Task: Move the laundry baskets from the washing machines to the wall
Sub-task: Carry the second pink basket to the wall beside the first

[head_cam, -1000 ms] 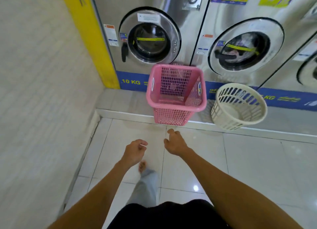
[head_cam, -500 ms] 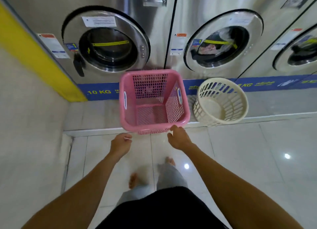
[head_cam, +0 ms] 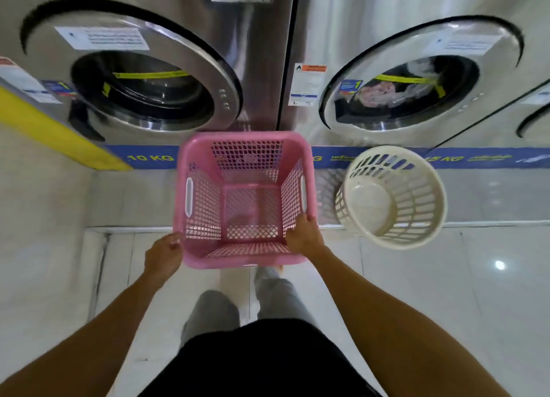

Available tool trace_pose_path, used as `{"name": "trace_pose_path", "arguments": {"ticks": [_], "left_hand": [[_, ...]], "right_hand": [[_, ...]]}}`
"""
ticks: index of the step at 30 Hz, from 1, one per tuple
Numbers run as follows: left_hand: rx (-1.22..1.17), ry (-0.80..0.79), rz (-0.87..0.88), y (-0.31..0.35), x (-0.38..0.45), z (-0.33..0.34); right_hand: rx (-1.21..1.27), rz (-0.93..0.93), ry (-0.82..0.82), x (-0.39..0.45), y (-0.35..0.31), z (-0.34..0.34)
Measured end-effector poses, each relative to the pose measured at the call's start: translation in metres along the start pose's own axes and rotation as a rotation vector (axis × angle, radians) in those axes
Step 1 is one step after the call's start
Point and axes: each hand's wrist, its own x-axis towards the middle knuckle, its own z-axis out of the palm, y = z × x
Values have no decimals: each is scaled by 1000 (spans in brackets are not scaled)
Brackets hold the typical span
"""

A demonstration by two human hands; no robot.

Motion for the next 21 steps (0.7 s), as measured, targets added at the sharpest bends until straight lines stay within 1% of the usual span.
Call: {"name": "trace_pose_path", "arguments": {"ticks": [2,5,7,9,11,14,17,19,21], "left_hand": [[23,37,-42,12,12,2],[4,67,-129,31,32,8],[32,101,-130,42,48,13],[134,115,-92,47,68,19],[206,101,-82,49,91,24],[73,35,-142,52,120,33],[54,0,-161,51,128,34],[55,14,-118,46,132,32],[62,-14,-60,41,133,25]], "right_hand": [[-3,49,55,12,-1,-11],[56,89,117,37,3,-21],[60,66,142,53,4,-23],[46,21,154,67,5,-22],[32,-11,155,76,5,-19],[43,-11,178,92,3,-9],[9,-73,165,98,9,0],[-35,-94,155,105,18,-2],[-65,-122,156,114,25,-6]]}}
